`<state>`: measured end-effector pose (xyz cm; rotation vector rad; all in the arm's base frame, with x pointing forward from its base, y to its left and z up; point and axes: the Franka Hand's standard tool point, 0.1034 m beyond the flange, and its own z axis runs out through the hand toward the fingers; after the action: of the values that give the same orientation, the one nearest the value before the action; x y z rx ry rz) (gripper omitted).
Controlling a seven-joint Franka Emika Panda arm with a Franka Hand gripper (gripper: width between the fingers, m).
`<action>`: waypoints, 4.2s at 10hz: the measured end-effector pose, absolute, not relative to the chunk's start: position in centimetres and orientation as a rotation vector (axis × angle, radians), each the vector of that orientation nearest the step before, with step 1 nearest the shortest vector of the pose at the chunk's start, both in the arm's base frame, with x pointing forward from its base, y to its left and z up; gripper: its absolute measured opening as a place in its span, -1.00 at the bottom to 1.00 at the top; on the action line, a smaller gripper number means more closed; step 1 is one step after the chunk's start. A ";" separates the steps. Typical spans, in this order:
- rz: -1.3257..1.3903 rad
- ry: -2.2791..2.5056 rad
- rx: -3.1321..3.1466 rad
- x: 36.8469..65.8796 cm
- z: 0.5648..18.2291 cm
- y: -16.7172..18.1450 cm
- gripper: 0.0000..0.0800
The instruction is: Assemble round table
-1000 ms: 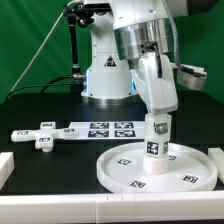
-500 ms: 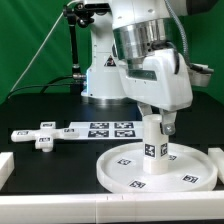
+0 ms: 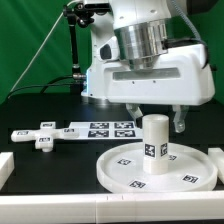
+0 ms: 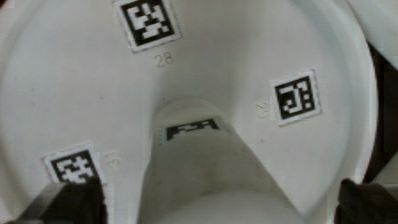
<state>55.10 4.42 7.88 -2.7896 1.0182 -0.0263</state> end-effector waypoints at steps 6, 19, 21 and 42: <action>-0.057 0.262 -2.984 55.5 8.0 4.7 0.62; -0.036 -1.482 -2.750 55.5 7.7 5.1 0.62; -0.023 -1.678 -2.658 55.5 7.7 5.4 0.62; 0.018 -1.753 -2.643 55.4 7.5 4.5 0.02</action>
Offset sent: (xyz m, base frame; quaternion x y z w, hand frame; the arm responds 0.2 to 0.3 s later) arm 0.0000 0.0000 0.0000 0.0000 0.0000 -0.1296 0.9916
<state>55.38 4.46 7.48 -2.6432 -1.7533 0.0175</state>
